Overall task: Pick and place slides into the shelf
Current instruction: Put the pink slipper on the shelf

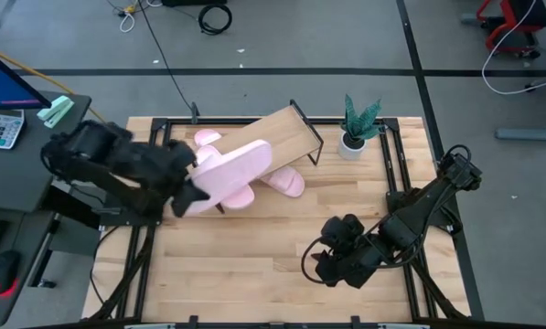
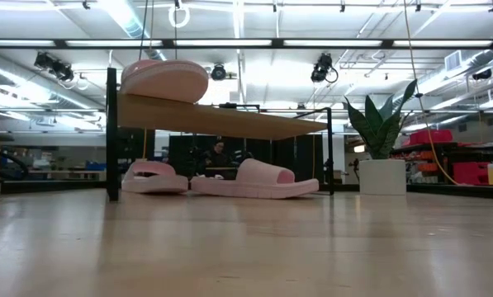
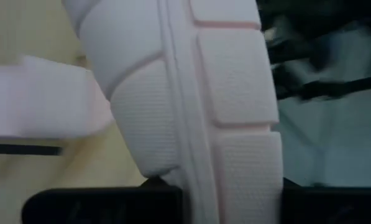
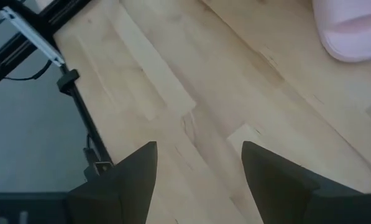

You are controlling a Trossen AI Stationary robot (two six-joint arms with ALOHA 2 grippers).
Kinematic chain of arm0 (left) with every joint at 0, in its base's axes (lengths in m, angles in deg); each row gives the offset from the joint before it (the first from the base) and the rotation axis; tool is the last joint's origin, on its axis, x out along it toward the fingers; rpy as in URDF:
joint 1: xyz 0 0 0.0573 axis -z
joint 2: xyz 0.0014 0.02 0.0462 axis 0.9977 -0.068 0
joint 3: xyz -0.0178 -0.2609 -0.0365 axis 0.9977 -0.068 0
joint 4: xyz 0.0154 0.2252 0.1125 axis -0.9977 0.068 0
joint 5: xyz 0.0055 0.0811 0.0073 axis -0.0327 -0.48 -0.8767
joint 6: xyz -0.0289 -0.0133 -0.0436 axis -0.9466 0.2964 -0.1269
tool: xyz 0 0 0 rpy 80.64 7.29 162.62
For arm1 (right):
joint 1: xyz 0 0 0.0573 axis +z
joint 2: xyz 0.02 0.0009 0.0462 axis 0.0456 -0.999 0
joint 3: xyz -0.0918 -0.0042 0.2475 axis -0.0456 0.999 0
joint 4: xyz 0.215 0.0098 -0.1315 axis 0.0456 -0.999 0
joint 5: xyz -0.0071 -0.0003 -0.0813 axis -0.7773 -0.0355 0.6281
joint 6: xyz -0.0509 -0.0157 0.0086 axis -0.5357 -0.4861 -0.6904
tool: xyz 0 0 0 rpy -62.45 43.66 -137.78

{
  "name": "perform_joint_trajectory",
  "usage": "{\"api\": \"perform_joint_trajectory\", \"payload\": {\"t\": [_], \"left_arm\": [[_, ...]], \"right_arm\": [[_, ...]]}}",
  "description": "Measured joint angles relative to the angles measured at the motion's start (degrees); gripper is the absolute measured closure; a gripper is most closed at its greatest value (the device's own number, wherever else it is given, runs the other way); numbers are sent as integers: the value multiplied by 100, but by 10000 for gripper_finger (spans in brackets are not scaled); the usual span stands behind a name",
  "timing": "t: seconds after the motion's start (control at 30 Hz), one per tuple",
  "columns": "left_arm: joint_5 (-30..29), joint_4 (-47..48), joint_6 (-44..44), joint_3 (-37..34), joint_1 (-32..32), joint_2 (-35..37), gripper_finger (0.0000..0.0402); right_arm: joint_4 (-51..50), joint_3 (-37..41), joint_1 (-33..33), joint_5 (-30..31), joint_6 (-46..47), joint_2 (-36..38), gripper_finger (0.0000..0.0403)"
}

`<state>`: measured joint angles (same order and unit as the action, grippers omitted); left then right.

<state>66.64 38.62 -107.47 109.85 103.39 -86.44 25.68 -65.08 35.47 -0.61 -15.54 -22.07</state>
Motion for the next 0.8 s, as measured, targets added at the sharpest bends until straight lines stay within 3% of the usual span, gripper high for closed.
{"api": "perform_joint_trajectory", "payload": {"t": [0.13, 0.4, 0.63, 0.8], "left_arm": [[-138, 873, 563, 651, -473, -691, 357], [-378, 985, 1350, 1031, -1234, -1563, 357], [-351, 990, 1683, 1029, -1361, -1780, 358], [-331, 992, 1685, 1027, -1315, -1785, 358]], "right_arm": [[76, 0, -2, 9, -94, 0, 163], [327, 0, 24, 418, -580, 0, 165], [442, -168, -29, 1399, -2247, 0, 173], [435, -667, -445, 2124, -4383, 28, 177]]}}
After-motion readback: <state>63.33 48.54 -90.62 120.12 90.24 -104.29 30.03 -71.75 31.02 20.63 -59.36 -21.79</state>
